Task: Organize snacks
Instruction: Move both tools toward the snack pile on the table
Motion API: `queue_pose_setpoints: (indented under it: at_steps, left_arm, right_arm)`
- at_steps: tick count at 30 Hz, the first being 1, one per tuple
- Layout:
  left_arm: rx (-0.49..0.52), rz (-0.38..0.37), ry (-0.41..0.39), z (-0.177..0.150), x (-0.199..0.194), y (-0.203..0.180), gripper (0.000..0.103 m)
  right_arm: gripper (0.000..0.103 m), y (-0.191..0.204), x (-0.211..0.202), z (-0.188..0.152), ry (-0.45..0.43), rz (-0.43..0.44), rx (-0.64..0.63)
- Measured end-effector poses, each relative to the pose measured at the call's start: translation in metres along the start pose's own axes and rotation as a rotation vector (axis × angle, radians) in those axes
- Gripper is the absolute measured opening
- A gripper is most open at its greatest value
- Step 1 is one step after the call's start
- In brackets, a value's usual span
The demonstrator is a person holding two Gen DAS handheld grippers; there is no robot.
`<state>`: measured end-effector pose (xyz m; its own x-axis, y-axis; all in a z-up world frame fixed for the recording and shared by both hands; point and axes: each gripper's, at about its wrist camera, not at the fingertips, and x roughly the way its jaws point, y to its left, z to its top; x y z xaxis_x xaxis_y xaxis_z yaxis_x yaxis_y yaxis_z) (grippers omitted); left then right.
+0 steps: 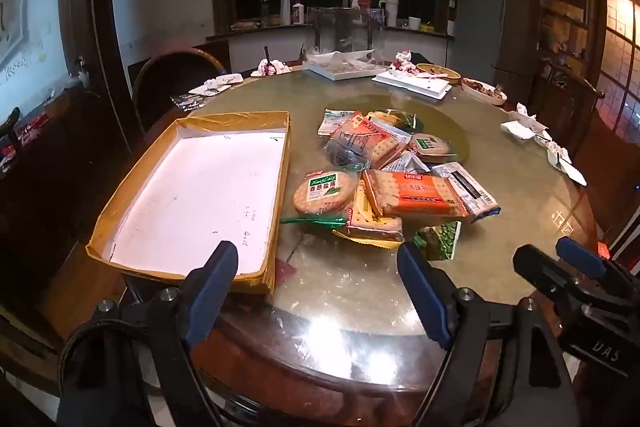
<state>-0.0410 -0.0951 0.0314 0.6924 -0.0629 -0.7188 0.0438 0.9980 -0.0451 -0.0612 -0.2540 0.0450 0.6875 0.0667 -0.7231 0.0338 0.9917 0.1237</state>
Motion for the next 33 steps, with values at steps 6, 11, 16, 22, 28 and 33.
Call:
queue_pose_setpoints:
  at_steps: [6, 11, 16, 22, 28, 33]
  left_arm:
    - [0.008, -0.001, 0.043, 0.002, -0.002, 0.002, 0.082]
    - [0.016, -0.021, 0.041, 0.002, 0.005, 0.004, 0.082]
    - [0.021, -0.071, 0.061, 0.005, 0.017, 0.007, 0.082]
    - [0.028, -0.065, 0.099, 0.012, 0.037, 0.006, 0.082]
    - [0.030, -0.030, 0.116, 0.018, 0.057, 0.004, 0.082]
    - [0.000, -0.059, 0.078, 0.022, 0.060, 0.009, 0.082]
  right_arm:
    - [0.087, 0.006, -0.007, -0.003, -0.006, -0.005, -0.022]
    - [0.087, 0.003, -0.005, 0.003, 0.000, 0.007, -0.013]
    - [0.087, 0.002, 0.012, 0.001, 0.002, 0.018, -0.005]
    - [0.082, 0.002, 0.035, 0.007, 0.050, 0.036, -0.004]
    - [0.075, 0.002, 0.056, 0.019, 0.072, 0.041, -0.037]
    - [0.073, 0.004, 0.071, 0.024, 0.107, 0.043, -0.056]
